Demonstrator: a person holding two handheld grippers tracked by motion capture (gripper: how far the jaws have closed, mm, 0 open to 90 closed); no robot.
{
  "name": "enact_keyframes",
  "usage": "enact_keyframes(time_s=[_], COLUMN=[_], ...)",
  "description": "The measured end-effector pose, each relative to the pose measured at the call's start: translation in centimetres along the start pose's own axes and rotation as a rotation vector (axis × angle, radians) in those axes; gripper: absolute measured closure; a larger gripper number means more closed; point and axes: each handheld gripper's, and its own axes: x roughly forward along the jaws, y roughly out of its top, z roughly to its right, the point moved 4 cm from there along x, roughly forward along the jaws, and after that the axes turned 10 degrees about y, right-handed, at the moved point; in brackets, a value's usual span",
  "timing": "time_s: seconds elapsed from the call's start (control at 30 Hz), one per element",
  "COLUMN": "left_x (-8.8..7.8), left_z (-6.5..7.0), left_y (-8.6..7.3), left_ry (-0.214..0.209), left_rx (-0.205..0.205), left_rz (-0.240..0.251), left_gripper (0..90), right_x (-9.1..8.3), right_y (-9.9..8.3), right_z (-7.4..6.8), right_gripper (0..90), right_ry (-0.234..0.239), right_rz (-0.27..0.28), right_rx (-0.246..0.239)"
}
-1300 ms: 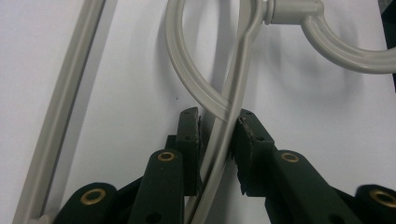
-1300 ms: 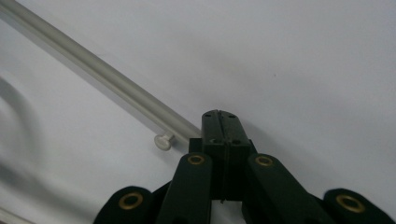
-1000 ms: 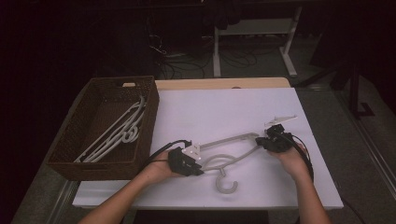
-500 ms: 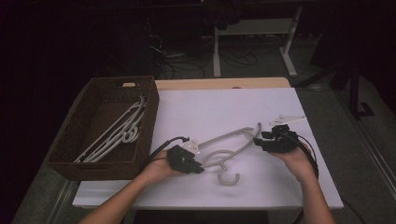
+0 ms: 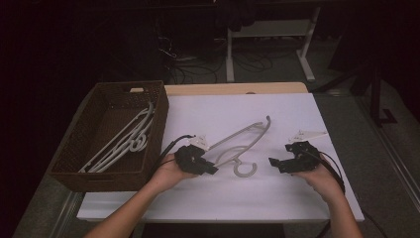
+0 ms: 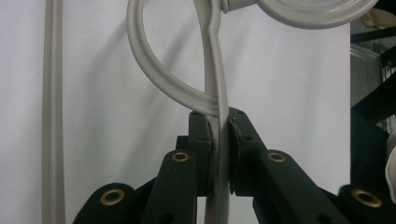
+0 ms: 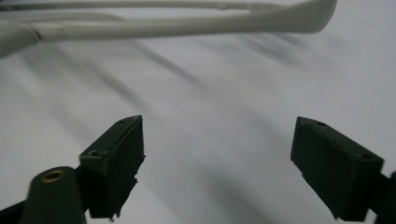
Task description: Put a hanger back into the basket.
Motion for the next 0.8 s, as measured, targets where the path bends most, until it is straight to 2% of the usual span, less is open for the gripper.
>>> enact_keyframes(time_s=[0.17,0.3,0.6,0.73,0.8], left_x=[-0.8,-2.5,-7.1,-9.2,-10.3], left_z=[-0.4,-0.7,-1.7,-2.5,-2.9], left_y=[0.8,2.1,4.3,4.8,5.1], left_ry=[0.008,0.032,0.074,0.077,0.056], left_rx=[-0.036,-0.065,-0.082,-0.083,-0.095], left_rz=[0.006,0.023,0.051,0.063,0.087], left_gripper=[82.1,82.1,82.1,82.1,82.1], right_x=[-0.3,0.0,-0.3,-0.5,-0.5], right_y=[-0.4,-0.9,-1.2,-1.2,-1.2], right_z=[-0.1,-0.3,-0.6,-0.6,-0.6], right_gripper=[13.2,9.5,2.3,1.1,0.0], right_ry=[-0.011,0.014,0.019,0.028,0.033], right_rz=[0.005,0.009,0.019,0.025,0.028], right_rx=[-0.006,-0.009,-0.019,-0.022,-0.021])
